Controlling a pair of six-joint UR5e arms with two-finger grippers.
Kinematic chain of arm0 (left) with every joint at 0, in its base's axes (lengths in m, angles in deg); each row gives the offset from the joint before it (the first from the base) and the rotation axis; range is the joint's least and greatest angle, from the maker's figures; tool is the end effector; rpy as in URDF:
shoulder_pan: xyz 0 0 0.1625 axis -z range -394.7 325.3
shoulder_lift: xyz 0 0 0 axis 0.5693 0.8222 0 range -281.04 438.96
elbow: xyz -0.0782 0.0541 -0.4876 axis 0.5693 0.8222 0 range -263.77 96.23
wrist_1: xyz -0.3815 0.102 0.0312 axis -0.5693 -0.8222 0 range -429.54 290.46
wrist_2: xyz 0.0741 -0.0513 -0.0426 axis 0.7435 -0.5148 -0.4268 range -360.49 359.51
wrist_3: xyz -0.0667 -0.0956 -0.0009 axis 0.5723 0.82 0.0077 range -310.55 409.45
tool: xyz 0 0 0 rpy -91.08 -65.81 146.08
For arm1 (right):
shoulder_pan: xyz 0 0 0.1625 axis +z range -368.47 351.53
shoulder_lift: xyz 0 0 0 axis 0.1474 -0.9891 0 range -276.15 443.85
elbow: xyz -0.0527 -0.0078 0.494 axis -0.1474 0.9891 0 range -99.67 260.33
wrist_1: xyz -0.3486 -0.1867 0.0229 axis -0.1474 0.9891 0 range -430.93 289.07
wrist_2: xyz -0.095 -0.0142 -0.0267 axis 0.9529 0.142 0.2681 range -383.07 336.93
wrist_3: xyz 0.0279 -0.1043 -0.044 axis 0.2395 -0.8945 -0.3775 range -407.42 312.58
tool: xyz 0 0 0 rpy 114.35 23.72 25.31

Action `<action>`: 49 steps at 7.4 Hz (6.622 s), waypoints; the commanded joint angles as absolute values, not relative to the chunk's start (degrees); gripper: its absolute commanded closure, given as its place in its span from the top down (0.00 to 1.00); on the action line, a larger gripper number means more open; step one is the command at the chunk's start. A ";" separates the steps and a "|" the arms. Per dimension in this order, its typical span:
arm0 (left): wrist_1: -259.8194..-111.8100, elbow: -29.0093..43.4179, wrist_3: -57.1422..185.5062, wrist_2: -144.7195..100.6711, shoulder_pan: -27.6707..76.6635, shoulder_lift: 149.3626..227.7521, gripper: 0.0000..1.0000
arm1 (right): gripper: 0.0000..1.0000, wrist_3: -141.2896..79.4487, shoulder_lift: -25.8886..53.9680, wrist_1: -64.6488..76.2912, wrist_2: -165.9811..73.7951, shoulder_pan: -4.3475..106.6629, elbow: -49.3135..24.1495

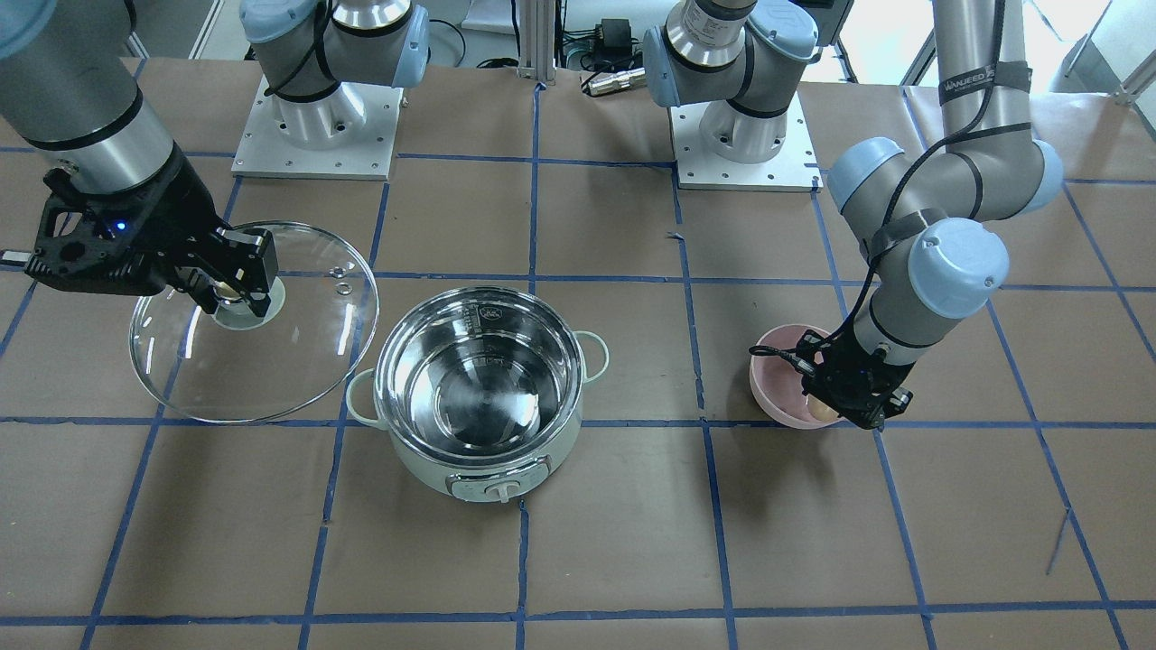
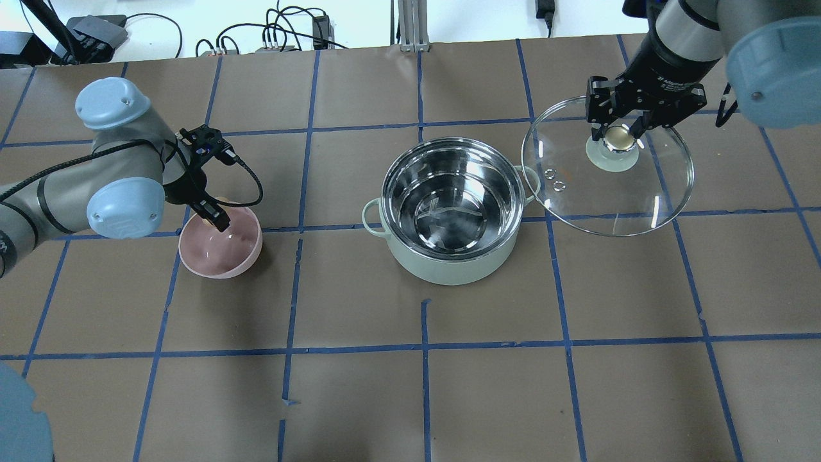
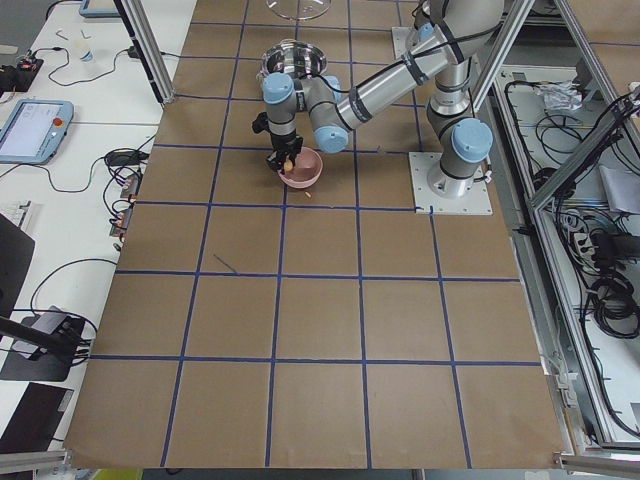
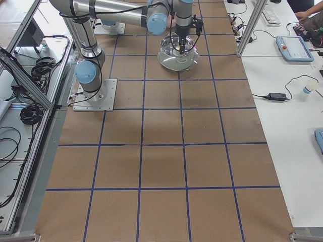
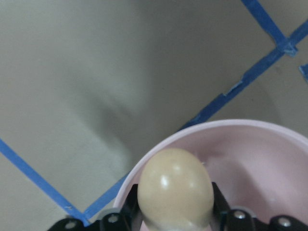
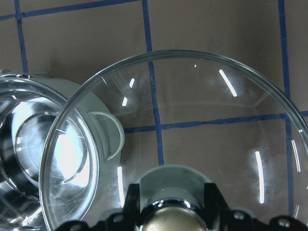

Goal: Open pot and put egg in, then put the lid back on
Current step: 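Lift the egg with the left gripper and carry it over the pot, then open the left gripper to drop the egg into the pot and withdraw, then lower the glass lid back onto the pot with the right gripper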

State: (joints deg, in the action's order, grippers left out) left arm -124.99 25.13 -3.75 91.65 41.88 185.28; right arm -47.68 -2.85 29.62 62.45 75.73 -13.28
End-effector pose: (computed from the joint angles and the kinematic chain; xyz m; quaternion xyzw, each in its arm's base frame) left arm 0.0005 -0.5578 0.3065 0.3403 0.9401 0.0151 0.0124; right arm 0.0906 -0.5176 0.5040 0.0470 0.9976 -0.0337 0.0373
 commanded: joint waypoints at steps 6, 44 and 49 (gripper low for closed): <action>-140.37 5.31 34.28 88.90 68.51 183.97 0.07 | 0.32 -47.86 -2.81 29.80 62.71 74.77 -13.19; -158.83 5.36 41.72 90.92 57.67 167.12 1.00 | 0.38 -21.67 8.00 44.47 59.90 96.12 -14.16; -158.57 5.27 40.93 87.77 57.33 167.21 1.00 | 0.42 -21.85 8.44 45.00 59.90 96.12 -14.16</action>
